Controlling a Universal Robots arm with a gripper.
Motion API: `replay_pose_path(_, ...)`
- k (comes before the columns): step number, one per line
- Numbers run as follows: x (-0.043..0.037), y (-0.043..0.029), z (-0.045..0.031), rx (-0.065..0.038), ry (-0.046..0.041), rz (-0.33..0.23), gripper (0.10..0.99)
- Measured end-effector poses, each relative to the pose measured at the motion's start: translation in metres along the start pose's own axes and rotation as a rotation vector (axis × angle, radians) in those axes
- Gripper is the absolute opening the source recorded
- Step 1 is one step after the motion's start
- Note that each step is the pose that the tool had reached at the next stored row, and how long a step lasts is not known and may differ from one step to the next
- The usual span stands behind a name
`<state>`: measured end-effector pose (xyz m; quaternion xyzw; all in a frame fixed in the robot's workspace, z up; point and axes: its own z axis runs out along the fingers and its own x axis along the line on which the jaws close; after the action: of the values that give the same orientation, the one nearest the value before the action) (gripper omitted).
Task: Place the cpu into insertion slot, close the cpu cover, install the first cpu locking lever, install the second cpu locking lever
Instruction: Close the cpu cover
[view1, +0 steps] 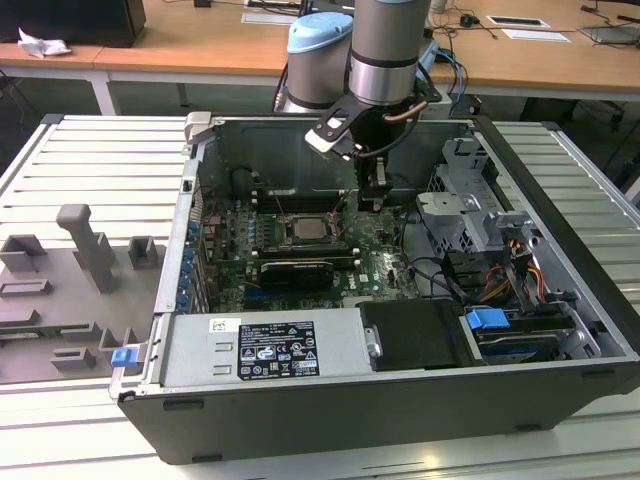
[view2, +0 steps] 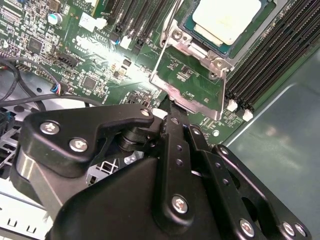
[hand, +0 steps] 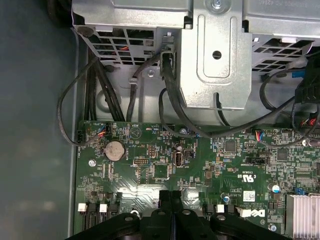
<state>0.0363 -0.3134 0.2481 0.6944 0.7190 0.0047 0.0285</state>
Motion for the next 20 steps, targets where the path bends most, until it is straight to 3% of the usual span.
replay_pose_path(20, 0.0003, -0.0083, -0.0004, 0.0, 0.0, 0.0, 0.106)
